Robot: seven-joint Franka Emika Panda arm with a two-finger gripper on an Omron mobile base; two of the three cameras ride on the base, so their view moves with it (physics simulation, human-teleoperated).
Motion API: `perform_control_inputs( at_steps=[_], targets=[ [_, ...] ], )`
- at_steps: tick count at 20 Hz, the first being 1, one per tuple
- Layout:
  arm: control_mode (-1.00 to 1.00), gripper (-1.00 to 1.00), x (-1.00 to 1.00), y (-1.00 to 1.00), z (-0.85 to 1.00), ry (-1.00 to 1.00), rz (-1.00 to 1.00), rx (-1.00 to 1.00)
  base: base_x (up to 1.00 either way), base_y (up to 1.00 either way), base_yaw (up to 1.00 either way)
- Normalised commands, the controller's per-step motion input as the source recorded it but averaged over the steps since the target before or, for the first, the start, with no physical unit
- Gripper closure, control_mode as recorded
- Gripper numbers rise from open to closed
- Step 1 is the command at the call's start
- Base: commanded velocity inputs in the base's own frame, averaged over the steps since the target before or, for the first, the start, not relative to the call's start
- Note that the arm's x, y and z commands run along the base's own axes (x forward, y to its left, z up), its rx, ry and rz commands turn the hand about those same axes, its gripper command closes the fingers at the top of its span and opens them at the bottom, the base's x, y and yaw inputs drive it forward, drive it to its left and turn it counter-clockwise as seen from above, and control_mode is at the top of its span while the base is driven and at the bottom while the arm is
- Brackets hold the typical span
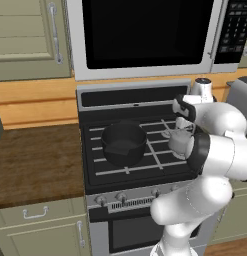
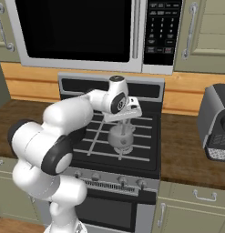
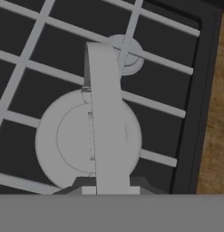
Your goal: Pick the kettle from the counter and place it on a stove burner. Then turn the burner on.
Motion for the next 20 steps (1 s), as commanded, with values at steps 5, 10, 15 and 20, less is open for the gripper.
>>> perform_control_inputs(
  at_steps=[5,10,15,20],
  targets=[
    [-1.00,1.00,-0.10,-0.07,-0.33,0.00,0.00,0.00,0.00,0.00,0.00],
    [-1.00,1.00,-0.01,-0.01,-0.39,0.00,0.00,0.00,0.00,0.00,0.00],
    [-1.00,-1.00,0.00,0.00,-0.03,0.00,0.00,0.00,0.00,0.00,0.00],
    [-1.00,-1.00,0.00,0.00,0.01,0.00,0.00,0.00,0.00,0.00,0.00]
  ],
)
